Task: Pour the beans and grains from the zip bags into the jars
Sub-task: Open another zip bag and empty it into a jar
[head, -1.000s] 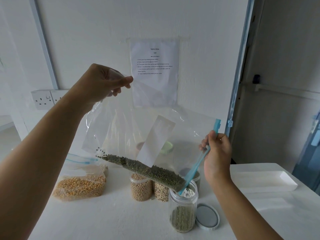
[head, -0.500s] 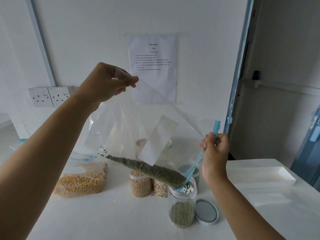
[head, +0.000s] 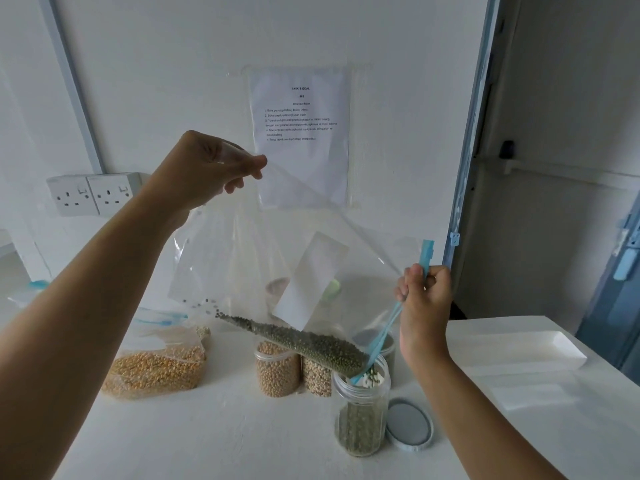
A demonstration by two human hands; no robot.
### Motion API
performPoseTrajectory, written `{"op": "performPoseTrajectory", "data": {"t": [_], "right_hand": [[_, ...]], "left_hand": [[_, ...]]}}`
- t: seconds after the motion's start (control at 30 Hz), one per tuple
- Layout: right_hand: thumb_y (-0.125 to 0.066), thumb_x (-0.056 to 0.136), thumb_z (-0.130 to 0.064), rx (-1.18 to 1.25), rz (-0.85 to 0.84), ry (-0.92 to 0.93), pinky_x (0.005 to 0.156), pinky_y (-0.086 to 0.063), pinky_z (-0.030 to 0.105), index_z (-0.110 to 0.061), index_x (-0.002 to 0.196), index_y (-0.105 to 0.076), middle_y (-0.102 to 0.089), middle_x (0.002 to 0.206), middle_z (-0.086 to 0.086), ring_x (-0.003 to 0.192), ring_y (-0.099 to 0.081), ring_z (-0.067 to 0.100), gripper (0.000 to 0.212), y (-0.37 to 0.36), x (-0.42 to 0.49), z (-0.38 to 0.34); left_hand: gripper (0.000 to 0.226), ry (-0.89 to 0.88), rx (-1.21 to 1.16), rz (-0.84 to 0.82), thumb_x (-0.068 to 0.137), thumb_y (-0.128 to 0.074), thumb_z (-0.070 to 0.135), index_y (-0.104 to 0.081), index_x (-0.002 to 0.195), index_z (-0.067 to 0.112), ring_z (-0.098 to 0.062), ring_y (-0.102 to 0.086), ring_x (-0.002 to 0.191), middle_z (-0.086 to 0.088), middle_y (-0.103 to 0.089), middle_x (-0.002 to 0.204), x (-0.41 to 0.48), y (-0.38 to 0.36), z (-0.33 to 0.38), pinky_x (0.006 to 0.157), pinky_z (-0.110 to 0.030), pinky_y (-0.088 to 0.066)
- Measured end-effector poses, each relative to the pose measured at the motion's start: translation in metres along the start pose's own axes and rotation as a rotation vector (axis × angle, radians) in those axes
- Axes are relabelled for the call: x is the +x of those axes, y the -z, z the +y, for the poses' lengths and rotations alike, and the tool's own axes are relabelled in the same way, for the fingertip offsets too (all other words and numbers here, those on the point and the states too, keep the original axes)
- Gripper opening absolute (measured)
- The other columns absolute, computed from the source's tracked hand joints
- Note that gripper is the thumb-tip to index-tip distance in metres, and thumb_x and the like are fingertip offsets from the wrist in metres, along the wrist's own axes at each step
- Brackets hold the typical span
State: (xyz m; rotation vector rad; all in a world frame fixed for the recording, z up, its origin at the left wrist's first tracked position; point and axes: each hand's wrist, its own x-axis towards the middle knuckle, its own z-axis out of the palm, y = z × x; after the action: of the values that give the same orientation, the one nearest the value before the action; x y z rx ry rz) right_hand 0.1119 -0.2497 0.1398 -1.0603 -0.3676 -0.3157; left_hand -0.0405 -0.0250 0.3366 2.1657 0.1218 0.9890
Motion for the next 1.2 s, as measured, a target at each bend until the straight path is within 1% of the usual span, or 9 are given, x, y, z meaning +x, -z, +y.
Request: {"op": "performPoseTrajectory", "data": {"t": [0.07, 0.17, 0.27, 0.37, 0.6, 0.77, 0.93, 1.07, 1.2], "right_hand": [[-0.047, 0.108, -0.012, 0.002, -0.003, -0.009, 0.063, -0.043, 0.027, -0.017, 0.084, -0.040, -0.057, 0.064, -0.013, 0.056, -0.043, 0.006, 0.025, 0.000, 0.001, 0.000], [-0.047, 0.108, -0.012, -0.001, -0.009, -0.016, 0.062, -0.043, 0.024, -0.017, 0.084, -0.040, -0.057, 0.065, -0.012, 0.056, -0.043, 0.006, 0.025, -0.002, 0.002, 0.000], [-0.047, 0.108, -0.012, 0.007, 0.008, -0.033, 0.062, -0.043, 0.024, -0.016, 0.084, -0.041, -0.054, 0.070, -0.007, 0.057, -0.042, 0.007, 0.025, -0.002, 0.001, -0.002], [-0.047, 0.108, -0.013, 0.020, 0.012, -0.045, 0.062, -0.043, 0.024, -0.015, 0.084, -0.042, -0.053, 0.068, -0.008, 0.057, -0.041, 0.008, 0.024, -0.003, 0.000, -0.005], [-0.047, 0.108, -0.012, 0.045, 0.001, -0.068, 0.063, -0.042, 0.028, -0.015, 0.085, -0.045, -0.055, 0.061, -0.012, 0.056, -0.041, 0.008, 0.023, -0.001, 0.000, -0.009], [-0.047, 0.108, -0.015, 0.038, 0.006, -0.071, 0.068, -0.044, 0.030, -0.016, 0.086, -0.046, -0.053, 0.061, -0.013, 0.057, -0.041, 0.010, 0.022, 0.002, -0.003, -0.009], [-0.046, 0.108, -0.015, 0.020, 0.032, -0.081, 0.068, -0.044, 0.030, -0.015, 0.086, -0.045, -0.051, 0.059, -0.012, 0.057, -0.040, 0.010, 0.022, 0.004, -0.006, -0.003], [-0.045, 0.109, -0.013, 0.038, 0.047, -0.087, 0.062, -0.043, 0.024, -0.014, 0.086, -0.044, -0.051, 0.062, -0.011, 0.056, -0.039, 0.009, 0.023, 0.003, -0.007, -0.001], [-0.044, 0.108, -0.011, 0.040, 0.053, -0.089, 0.060, -0.042, 0.023, -0.013, 0.085, -0.042, -0.048, 0.067, -0.005, 0.056, -0.038, 0.009, 0.023, 0.003, -0.007, -0.002]], "left_hand": [[0.032, 0.001, 0.002, -0.001, 0.087, -0.076, 0.035, -0.078, 0.089, 0.003, -0.011, -0.051, 0.060, 0.000, -0.064, 0.063, -0.001, 0.000, 0.000, 0.063, -0.020, -0.044], [0.032, 0.009, 0.004, -0.005, 0.087, -0.077, 0.038, -0.078, 0.086, 0.006, -0.017, -0.052, 0.065, -0.009, -0.064, 0.068, -0.002, 0.002, 0.000, 0.072, -0.036, -0.042], [0.034, 0.011, 0.012, -0.015, 0.086, -0.077, 0.042, -0.078, 0.083, 0.008, -0.016, -0.051, 0.063, -0.004, -0.063, 0.065, -0.001, 0.004, 0.000, 0.071, -0.041, -0.038], [0.036, 0.007, 0.035, -0.027, 0.084, -0.077, 0.047, -0.079, 0.081, 0.011, -0.013, -0.052, 0.062, 0.003, -0.063, 0.063, -0.002, 0.008, 0.000, 0.069, -0.041, -0.037], [0.037, 0.009, 0.021, -0.058, 0.086, -0.075, 0.044, -0.078, 0.085, 0.007, -0.019, -0.050, 0.067, -0.003, -0.061, 0.067, -0.004, 0.008, 0.005, 0.071, -0.038, -0.039], [0.033, 0.021, 0.005, -0.038, 0.090, -0.075, 0.035, -0.076, 0.087, 0.003, -0.007, -0.042, 0.051, 0.006, -0.054, 0.055, -0.002, 0.000, 0.009, 0.045, -0.013, -0.032], [0.033, 0.017, 0.017, -0.090, 0.089, -0.075, 0.039, -0.077, 0.085, 0.006, -0.007, -0.043, 0.054, 0.006, -0.055, 0.058, 0.000, -0.003, 0.011, 0.049, -0.020, -0.030], [0.033, 0.010, -0.016, -0.084, 0.091, -0.073, 0.034, -0.075, 0.088, 0.001, -0.003, -0.041, 0.047, 0.010, -0.054, 0.053, -0.001, -0.007, 0.014, 0.045, -0.012, -0.031], [0.033, 0.018, 0.015, -0.089, 0.090, -0.074, 0.036, -0.076, 0.089, 0.004, -0.004, -0.047, 0.055, 0.012, -0.057, 0.053, 0.002, -0.005, 0.015, 0.059, -0.022, -0.037]]}}
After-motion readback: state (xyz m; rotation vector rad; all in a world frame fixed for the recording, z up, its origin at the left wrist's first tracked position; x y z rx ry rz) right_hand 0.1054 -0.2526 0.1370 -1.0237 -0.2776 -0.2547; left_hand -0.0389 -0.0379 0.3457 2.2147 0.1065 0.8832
